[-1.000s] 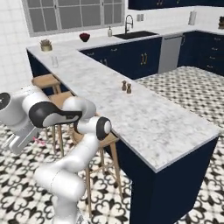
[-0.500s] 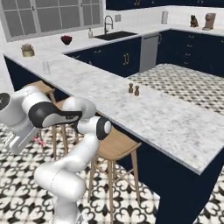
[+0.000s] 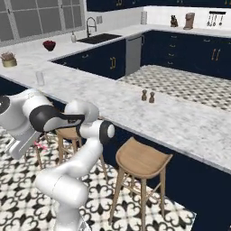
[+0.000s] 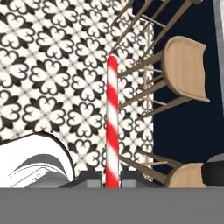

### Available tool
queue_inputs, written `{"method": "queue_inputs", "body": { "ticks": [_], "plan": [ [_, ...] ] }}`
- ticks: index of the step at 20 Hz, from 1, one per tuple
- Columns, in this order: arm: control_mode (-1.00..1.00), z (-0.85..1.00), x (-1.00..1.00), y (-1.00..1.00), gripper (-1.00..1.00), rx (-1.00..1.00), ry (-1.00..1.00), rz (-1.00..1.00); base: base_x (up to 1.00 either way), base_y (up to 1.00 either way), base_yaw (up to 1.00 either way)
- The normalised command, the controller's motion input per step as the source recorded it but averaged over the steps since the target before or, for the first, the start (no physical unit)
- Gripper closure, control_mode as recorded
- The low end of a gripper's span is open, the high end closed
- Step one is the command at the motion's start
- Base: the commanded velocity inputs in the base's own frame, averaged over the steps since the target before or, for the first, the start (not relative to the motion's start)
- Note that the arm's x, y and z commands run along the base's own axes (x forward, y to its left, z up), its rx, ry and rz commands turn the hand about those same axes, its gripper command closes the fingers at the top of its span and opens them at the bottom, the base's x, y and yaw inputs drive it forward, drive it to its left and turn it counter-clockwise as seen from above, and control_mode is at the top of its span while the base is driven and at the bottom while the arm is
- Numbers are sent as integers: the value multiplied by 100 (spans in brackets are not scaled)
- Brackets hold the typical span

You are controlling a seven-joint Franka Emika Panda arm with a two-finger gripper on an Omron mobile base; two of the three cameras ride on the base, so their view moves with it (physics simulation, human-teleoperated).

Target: Take a straw from the drawer in front and place it inside the glass cup on the dining counter.

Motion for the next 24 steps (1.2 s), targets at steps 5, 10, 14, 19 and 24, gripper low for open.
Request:
{"method": "queue_inputs", "body": {
  "ticks": [5,10,14,19,24],
  "plan": [
    [100,0,0,0,100,0,0,0,19,100,-29],
    [100,0,0,0,100,0,0,0,23,98,-13],
    [100,0,0,0,100,0,0,0,27,94,-7],
    [100,0,0,0,100,0,0,0,23,80,-8],
    [100,0,0,0,100,0,0,0,28,59,-8]
  ]
}}
